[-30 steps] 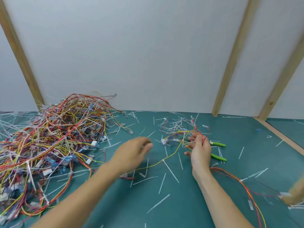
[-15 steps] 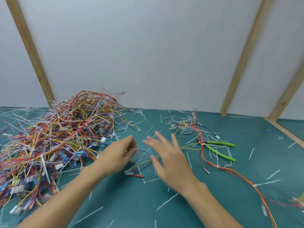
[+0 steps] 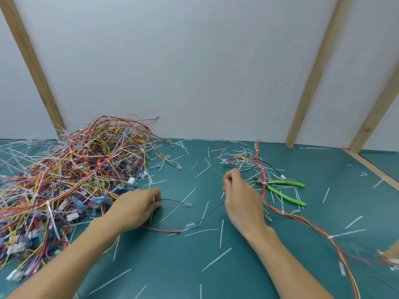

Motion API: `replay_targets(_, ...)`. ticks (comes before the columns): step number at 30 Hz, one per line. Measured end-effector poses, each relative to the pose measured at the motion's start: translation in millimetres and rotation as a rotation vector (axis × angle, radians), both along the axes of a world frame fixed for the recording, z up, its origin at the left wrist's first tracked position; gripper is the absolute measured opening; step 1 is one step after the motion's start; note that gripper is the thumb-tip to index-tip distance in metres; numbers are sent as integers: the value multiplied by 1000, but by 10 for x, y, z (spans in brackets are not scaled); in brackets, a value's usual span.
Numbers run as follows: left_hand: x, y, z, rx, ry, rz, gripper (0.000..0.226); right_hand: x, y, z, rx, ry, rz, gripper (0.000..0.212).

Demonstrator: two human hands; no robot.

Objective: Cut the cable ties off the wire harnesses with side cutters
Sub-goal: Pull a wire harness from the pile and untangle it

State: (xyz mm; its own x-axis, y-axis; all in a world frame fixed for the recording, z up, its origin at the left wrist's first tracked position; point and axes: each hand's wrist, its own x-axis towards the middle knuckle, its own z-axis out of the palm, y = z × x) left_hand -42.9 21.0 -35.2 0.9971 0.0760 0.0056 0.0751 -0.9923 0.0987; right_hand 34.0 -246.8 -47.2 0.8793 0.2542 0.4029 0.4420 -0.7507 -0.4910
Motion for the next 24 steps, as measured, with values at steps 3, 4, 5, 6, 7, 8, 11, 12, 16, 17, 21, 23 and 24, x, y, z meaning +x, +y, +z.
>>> replay_targets(3,-60,62,98,57,73,-3,27,87,-135,-9,-35,-21,-95,10)
replay_targets(4,-77,98,176,111,132,15,32,97,-153,-18,-37,3,-81,12)
replay_targets(5,-91,143,258,154,206,28,34,93,-151,-24,-23,31,-49,14)
replay_targets(6,-115,184,332,166,297,29,34,73,-135,-35,1,45,-7,14)
replay_targets(7,-154,204,410,125,380,10,38,39,-100,-42,29,41,30,15)
replay_targets(8,-192,199,476,37,444,-23,50,6,-50,-44,61,25,61,16)
replay_targets(11,-190,-57,592,-308,331,-163,55,-83,90,-40,195,-3,172,15)
replay_targets(12,-113,-182,567,-410,206,-177,37,-113,118,-29,237,-14,217,16)
replay_targets(16,199,-701,306,-716,-181,53,23,-222,79,33,264,60,303,51)
replay_targets(17,234,-803,213,-780,-206,79,20,-229,44,53,227,36,266,57)
replay_targets(21,218,-1143,-95,-945,-120,-179,11,5,-169,137,235,-328,-141,23)
replay_targets(23,204,-1264,-163,-909,-39,-355,9,181,-314,98,183,-137,-254,51)
replay_targets(24,204,-1290,-171,-893,-42,-392,8,233,-363,47,145,-11,-294,57)
